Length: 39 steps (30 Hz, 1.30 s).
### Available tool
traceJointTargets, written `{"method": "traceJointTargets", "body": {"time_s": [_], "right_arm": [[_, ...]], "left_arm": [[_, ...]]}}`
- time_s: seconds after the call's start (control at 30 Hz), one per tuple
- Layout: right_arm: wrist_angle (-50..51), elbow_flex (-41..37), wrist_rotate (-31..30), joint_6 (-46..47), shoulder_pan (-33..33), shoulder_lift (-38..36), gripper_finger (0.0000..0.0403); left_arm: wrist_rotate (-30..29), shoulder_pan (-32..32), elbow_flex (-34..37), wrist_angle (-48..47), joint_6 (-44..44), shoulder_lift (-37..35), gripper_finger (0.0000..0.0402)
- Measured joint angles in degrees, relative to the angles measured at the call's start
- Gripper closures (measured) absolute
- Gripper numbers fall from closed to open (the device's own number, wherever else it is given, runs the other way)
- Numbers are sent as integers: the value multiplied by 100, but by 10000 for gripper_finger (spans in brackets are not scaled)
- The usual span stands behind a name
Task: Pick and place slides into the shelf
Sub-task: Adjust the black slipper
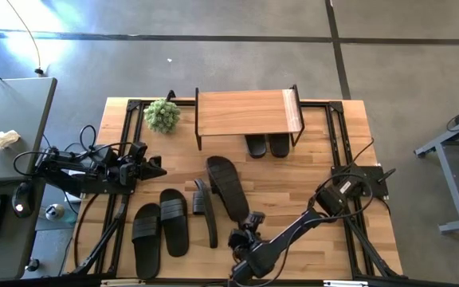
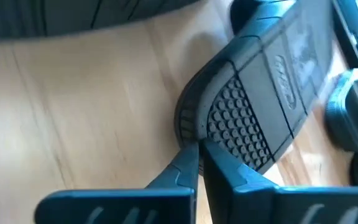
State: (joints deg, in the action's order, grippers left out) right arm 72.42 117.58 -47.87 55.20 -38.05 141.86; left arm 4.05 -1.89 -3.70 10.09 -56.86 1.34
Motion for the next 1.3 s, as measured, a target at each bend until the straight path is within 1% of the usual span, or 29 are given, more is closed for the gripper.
{"method": "traceJointTargets", "body": {"time_s": [0.23, 0.4, 0.5, 0.63, 0.7, 0.8, 0.93, 1.0, 1.1, 1.2, 1.3], "right_arm": [[884, 592, -495, 1213, -184, 0, 402], [1567, 1174, -594, 1549, -267, 0, 402], [1769, 1437, -508, 1281, -301, -6, 402], [1756, 1647, -8, 373, -297, -9, 401], [1761, 1709, 300, 33, -297, -9, 392], [1760, 1746, 376, -290, -299, -9, 354], [1760, 1526, 336, -311, -301, -9, 268], [1736, 1359, 198, -320, -299, -9, 223], [1512, 992, 80, -620, -298, -9, 174], [1084, 540, 23, -1161, -297, -9, 152], [757, 154, 7, -1633, -297, -2, 148]], "left_arm": [[0, 2, 0, 0, 0, 0, 401], [0, 2, 0, 0, 0, 0, 401], [-2, 2, 0, 0, 1, 1, 401], [-1, 1, 2, 0, 0, 0, 401], [0, 1, 1, 1, 0, 0, 401], [4, 0, 0, 0, 0, 0, 401], [9, 1, 0, 0, 0, 0, 401], [22, 2, 0, -2, 0, 0, 401], [24, 2, 1, -39, 0, 1, 401], [30, 1, 1, -142, 1, 1, 401], [78, 2, 0, -188, 0, 2, 401]]}}
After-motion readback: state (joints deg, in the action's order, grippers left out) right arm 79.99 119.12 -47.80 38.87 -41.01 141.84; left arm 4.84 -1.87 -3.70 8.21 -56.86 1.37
